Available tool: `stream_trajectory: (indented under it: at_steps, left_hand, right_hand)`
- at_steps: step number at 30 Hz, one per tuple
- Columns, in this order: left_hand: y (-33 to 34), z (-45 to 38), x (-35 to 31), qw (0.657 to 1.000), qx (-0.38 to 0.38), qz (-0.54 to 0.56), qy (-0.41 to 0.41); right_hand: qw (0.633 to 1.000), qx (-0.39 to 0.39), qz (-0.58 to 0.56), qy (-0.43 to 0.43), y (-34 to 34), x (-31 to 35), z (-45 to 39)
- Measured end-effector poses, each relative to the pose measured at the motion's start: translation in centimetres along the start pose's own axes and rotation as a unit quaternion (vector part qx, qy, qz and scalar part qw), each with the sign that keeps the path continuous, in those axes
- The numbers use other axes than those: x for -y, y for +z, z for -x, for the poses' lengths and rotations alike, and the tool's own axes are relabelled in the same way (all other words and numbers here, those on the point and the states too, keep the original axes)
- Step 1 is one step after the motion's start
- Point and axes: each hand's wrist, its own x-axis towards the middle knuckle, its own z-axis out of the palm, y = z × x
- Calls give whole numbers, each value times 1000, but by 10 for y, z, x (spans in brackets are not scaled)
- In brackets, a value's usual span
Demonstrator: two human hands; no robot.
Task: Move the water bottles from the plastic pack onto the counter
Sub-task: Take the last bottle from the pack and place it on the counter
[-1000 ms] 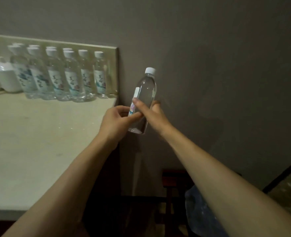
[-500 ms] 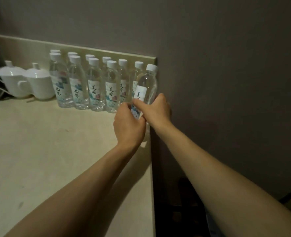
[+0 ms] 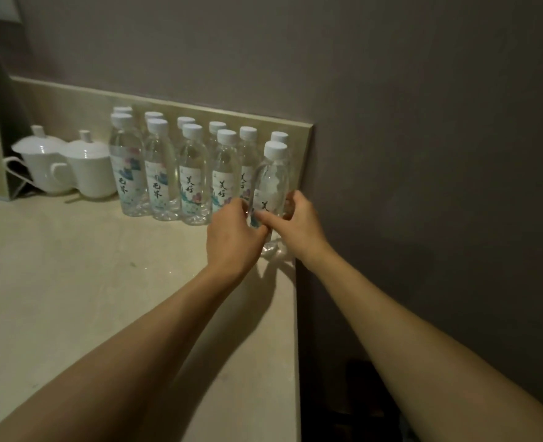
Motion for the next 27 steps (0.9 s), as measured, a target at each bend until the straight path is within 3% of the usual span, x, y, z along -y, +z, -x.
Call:
stream_trajectory:
  at_steps: [6, 20, 27]
  left_hand:
    - [6, -16, 17, 1000, 6, -6, -14]
    - [13, -38, 34, 987, 70, -119, 87]
    - [17, -47, 38, 982, 91, -144, 87]
  right_hand:
    - [1000, 19, -15, -2, 9, -12, -13]
    - [993, -33, 115, 14, 27, -24, -19]
    - [983, -43, 178, 10, 35, -15, -22]
